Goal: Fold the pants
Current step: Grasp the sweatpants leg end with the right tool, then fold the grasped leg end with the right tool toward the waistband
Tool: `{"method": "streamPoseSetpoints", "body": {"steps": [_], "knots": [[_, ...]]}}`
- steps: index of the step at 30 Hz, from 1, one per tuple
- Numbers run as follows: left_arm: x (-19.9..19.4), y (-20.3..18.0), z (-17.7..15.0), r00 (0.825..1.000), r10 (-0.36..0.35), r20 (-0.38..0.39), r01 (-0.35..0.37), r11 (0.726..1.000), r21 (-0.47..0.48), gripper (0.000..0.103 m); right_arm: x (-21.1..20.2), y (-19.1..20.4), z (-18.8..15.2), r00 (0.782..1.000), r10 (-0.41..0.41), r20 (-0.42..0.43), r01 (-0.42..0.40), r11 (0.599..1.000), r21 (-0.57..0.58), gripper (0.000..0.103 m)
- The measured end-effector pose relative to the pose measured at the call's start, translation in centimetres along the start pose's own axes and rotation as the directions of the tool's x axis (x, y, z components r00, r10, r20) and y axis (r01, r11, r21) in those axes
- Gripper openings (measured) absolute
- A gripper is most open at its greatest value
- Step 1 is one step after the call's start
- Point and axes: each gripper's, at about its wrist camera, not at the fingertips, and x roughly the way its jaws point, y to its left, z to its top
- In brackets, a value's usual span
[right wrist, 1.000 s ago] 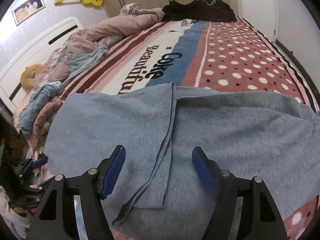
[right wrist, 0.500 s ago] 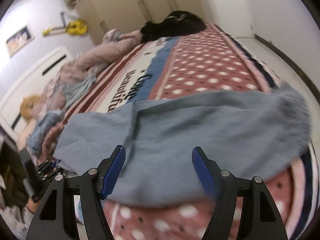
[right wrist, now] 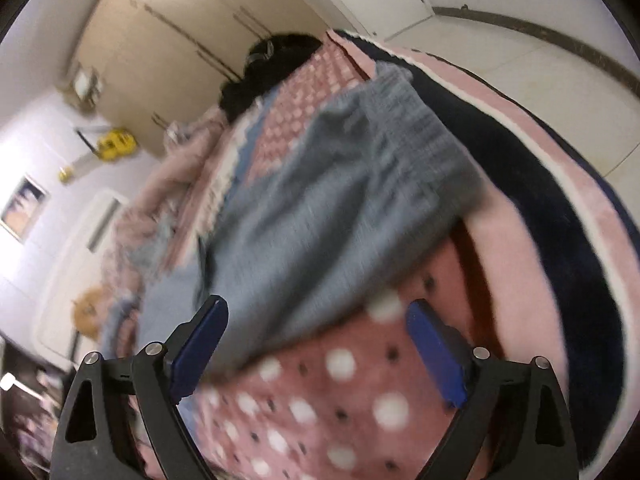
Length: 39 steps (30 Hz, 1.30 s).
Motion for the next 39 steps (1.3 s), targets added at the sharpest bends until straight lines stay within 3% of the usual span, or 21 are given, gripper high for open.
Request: {"method": "streamPoseSetpoints", "body": {"steps": [2, 8, 9, 10, 11, 12, 19, 24, 28, 31, 35, 39], "knots": [[-0.5, 0.0, 0.8, 0.999, -0.020, 0.028, 0.021, 1.000, -0.021, 0.063, 0.7, -0.3, 1.1, 0.999, 0.001, 0.038, -0.002, 0.999, 0.037, 0.096], [-0.8, -0.6, 3.2, 0.995, -0.048, 0.090, 0.053, 0.997, -0.058, 0.064, 2.8, -0.5, 3.7, 0.984, -0.116, 0.139, 0.098, 0.986, 0.134, 0.095], [-0.8, -0.8, 3.4, 0.994, -0.051, 0.097, 0.056, 0.997, -0.056, 0.064, 2.9, -0.4, 3.9, 0.979, -0.138, 0.148, 0.118, 0.984, 0.136, 0.082], [-0.8, -0.9, 3.5, 0.994, -0.053, 0.100, 0.059, 0.997, -0.053, 0.064, 3.0, -0.1, 3.8, 0.970, -0.179, 0.164, 0.158, 0.978, 0.134, 0.043], [-0.9, -1.0, 3.6, 0.993, -0.056, 0.102, 0.061, 0.997, -0.050, 0.064, 2.9, -0.1, 3.8, 0.967, -0.194, 0.163, 0.174, 0.976, 0.127, 0.024], [-1.0, -1.0, 3.6, 0.993, -0.058, 0.106, 0.063, 0.997, -0.049, 0.064, 3.0, -0.3, 3.6, 0.973, -0.181, 0.146, 0.161, 0.978, 0.135, 0.011], [-1.1, 0.9, 3.6, 0.990, -0.067, 0.120, 0.076, 0.994, -0.072, 0.064, 1.3, -0.2, 1.9, 0.946, -0.265, 0.189, 0.236, 0.958, 0.162, 0.008], [-2.1, 2.8, 3.8, 0.983, -0.094, 0.155, 0.108, 0.990, -0.088, 0.071, 0.2, 6.6, 2.9, 0.919, -0.270, 0.289, 0.275, 0.961, 0.023, 0.008], [-3.2, 4.8, 4.0, 0.975, -0.116, 0.189, 0.140, 0.983, -0.119, 0.072, 0.8, 14.8, 2.7, 0.940, -0.164, 0.300, 0.220, 0.962, -0.161, 0.008], [-4.0, 6.4, 3.9, 0.970, -0.118, 0.212, 0.150, 0.979, -0.142, 0.072, 4.1, 22.4, 1.2, 0.969, -0.067, 0.236, 0.146, 0.929, -0.340, 0.008], [-5.1, 8.8, 3.4, 0.967, -0.099, 0.235, 0.142, 0.974, -0.175, 0.073, 9.9, 30.4, -2.5, 0.996, 0.044, 0.075, 0.002, 0.851, -0.524, 0.008], [-5.5, 11.1, 2.7, 0.968, -0.086, 0.237, 0.140, 0.966, -0.218, 0.073, 17.0, 35.1, -8.3, 0.994, 0.022, -0.110, -0.089, 0.749, -0.656, 0.008]]}}
